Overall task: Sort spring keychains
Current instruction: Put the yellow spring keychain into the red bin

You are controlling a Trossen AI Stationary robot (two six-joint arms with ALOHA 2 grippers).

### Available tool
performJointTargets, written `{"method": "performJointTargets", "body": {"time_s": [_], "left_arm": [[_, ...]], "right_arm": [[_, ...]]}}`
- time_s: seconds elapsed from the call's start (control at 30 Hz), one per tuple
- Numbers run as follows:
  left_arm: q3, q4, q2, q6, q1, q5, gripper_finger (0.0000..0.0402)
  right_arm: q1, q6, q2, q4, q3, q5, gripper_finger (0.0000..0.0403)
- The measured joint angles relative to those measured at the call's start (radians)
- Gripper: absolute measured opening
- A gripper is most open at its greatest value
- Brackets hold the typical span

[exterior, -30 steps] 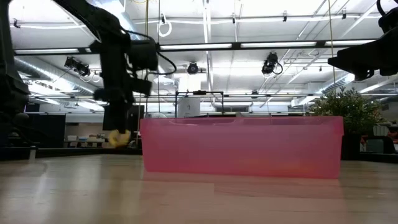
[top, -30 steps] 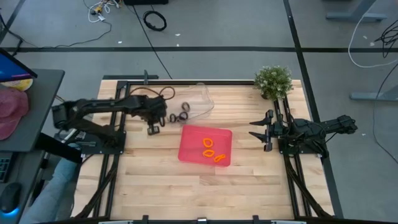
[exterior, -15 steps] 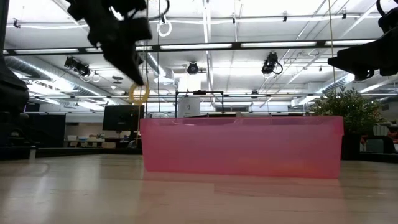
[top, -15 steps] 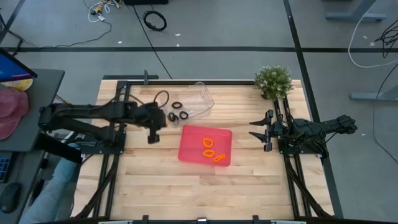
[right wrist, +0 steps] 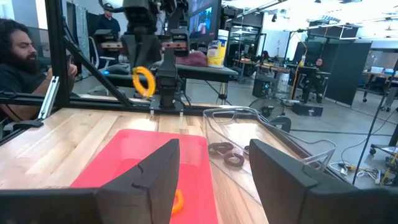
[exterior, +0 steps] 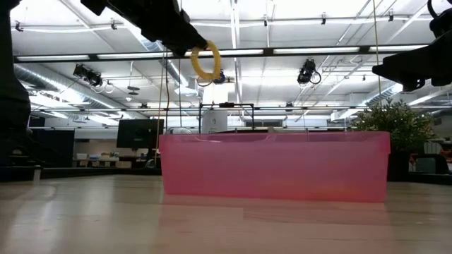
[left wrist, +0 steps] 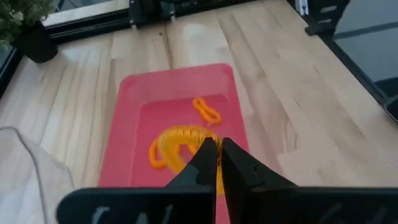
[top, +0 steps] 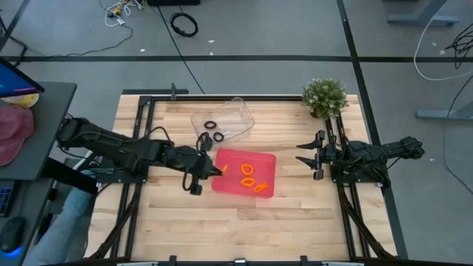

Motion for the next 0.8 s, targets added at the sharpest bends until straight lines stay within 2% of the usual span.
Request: {"method": "performJointTargets", "body": {"time_s": [0.07,0.13,0.37,0.47,0.6,0.8], "left_arm": [[0.000,0.041,0.025,-0.018,0.000,-0.008,0.0018],[0.000,0.069,0.037,-0.030,0.004,-0.007,0.0051],[0.000,0.073,0.031,-0.073,0.005,0.058,0.0225],[0.000,0.070,0.031,-0.072,-0.001,0.065,0.0278],[0.000,0.071,0.036,-0.072,-0.003,0.064,0.0318],[0.000,0.071,0.037,-0.072,-0.003,0.061,0.0336]], "right_arm": [[0.000,0.000,0.000,-0.001,0.000,0.000,0.0198],[0.000,0.000,0.000,0.000,0.000,0.000,0.0198],[0.000,0.000,0.000,0.000,0.000,0.000,0.0198],[0.000,0.000,0.000,0.000,0.000,0.000,0.0198],[0.000,0.000,0.000,0.000,0.000,0.000,0.0198],[0.000,0.000,0.000,0.000,0.000,0.000,0.0198]]}}
